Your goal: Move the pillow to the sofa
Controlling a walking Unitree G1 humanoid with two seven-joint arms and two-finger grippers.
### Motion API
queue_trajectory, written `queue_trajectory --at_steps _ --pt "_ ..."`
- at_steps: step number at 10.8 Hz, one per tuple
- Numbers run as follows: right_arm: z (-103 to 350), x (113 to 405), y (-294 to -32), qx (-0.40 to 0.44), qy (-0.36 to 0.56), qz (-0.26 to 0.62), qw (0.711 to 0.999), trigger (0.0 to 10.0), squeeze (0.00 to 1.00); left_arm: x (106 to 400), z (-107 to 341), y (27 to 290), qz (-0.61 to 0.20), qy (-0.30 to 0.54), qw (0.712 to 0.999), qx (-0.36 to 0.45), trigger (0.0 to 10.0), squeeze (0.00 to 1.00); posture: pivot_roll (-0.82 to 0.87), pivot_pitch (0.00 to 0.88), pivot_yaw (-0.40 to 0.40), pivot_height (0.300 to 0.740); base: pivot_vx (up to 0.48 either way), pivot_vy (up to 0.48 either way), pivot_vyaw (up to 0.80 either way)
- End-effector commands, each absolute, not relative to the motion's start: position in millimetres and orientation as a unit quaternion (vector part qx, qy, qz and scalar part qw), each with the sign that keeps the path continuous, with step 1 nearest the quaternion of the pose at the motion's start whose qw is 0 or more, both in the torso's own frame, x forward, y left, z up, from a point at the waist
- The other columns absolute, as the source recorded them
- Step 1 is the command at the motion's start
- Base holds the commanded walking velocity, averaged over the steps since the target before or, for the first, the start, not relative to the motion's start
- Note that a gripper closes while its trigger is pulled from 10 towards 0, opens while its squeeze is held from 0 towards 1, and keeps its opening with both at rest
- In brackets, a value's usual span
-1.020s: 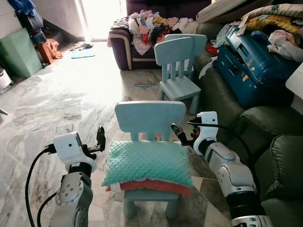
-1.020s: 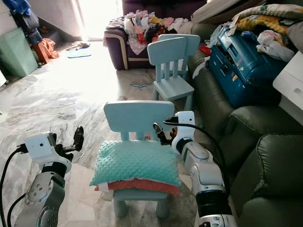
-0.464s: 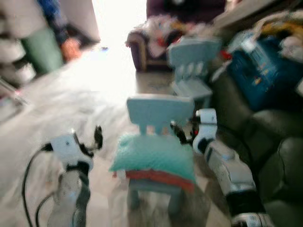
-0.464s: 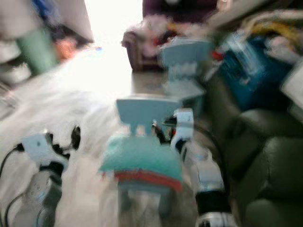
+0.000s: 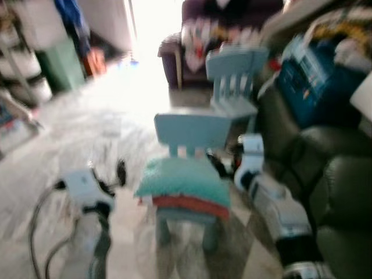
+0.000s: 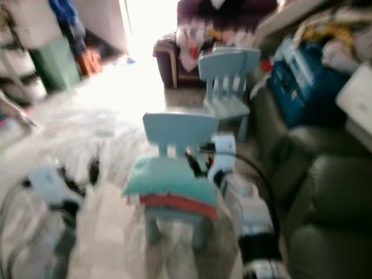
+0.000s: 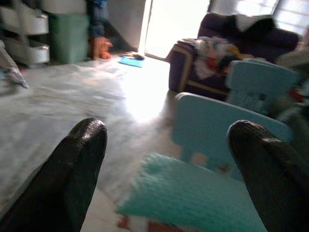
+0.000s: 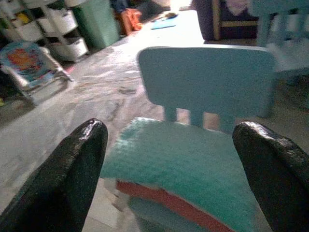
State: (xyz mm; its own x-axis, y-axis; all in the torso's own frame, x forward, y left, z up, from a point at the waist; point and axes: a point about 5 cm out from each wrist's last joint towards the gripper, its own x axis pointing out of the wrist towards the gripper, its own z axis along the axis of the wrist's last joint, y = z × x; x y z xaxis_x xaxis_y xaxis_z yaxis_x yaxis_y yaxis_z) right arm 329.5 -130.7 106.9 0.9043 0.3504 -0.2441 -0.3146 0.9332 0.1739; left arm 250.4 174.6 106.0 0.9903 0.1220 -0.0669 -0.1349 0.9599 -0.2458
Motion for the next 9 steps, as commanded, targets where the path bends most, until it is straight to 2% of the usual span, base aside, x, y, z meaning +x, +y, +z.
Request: queue_trajectory --at_steps 1,8,9 --pt "112.0 332.0 -129.0 0.07 0.128 0.171 0.974 10.0 0.0 252.8 109.3 179.2 0.068 0.02 0.989 -0.127 10.0 0.0 -0.19 0.0 0.029 0.74 0.0 0.0 0.0" --pt "115.9 333.2 -123.0 0.081 0.121 0.18 0.973 10.0 0.0 253.7 106.6 184.6 0.082 0.049 0.985 -0.146 10.0 0.0 -0.18 0.0 0.026 0.74 0.0 0.0 0.0" --pt "115.5 332.9 -122.0 0.087 0.122 0.181 0.972 10.0 0.0 253.6 109.2 185.4 0.068 0.038 0.986 -0.147 10.0 0.0 -0.18 0.0 0.027 0.74 0.0 0.0 -0.8"
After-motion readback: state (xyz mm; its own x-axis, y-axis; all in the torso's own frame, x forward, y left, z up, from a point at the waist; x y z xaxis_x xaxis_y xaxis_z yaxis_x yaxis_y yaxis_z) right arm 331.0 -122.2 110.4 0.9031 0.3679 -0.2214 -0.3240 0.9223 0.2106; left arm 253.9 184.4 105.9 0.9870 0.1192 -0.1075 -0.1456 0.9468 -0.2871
